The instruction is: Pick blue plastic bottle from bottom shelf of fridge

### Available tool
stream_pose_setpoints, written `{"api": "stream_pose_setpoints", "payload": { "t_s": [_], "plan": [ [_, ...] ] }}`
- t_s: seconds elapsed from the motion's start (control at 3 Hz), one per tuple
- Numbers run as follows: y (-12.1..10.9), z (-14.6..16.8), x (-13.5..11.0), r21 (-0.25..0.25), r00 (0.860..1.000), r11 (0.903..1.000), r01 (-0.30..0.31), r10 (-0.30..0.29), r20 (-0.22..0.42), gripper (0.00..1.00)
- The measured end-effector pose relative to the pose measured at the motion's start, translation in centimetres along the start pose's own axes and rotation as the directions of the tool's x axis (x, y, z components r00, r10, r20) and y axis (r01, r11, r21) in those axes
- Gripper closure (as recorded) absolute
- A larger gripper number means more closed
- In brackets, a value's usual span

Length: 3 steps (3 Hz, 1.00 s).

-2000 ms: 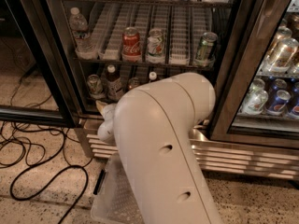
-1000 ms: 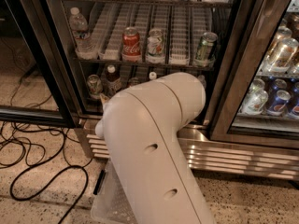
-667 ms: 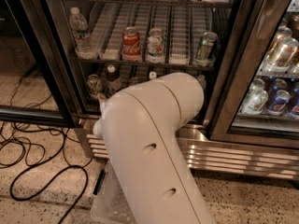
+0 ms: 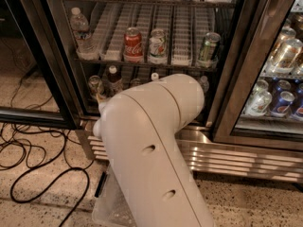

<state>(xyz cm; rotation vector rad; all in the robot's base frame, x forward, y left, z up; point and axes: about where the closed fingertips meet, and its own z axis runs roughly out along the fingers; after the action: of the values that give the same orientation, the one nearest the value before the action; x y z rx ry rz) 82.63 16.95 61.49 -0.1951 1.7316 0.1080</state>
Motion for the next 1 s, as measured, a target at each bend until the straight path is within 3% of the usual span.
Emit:
{"api": "stream_pose_setpoints", "payload": {
  "t_s": [0.67, 1.0],
  "plan": [
    [-0.7, 0.3, 0.1, 0.008, 1.000, 0.9996, 0.026, -0.026, 0.002, 0.34],
    [-1.3, -0.1, 1.7, 0.025, 0.999, 0.9994, 0.025, -0.024, -0.035, 0.34]
  ]
}}
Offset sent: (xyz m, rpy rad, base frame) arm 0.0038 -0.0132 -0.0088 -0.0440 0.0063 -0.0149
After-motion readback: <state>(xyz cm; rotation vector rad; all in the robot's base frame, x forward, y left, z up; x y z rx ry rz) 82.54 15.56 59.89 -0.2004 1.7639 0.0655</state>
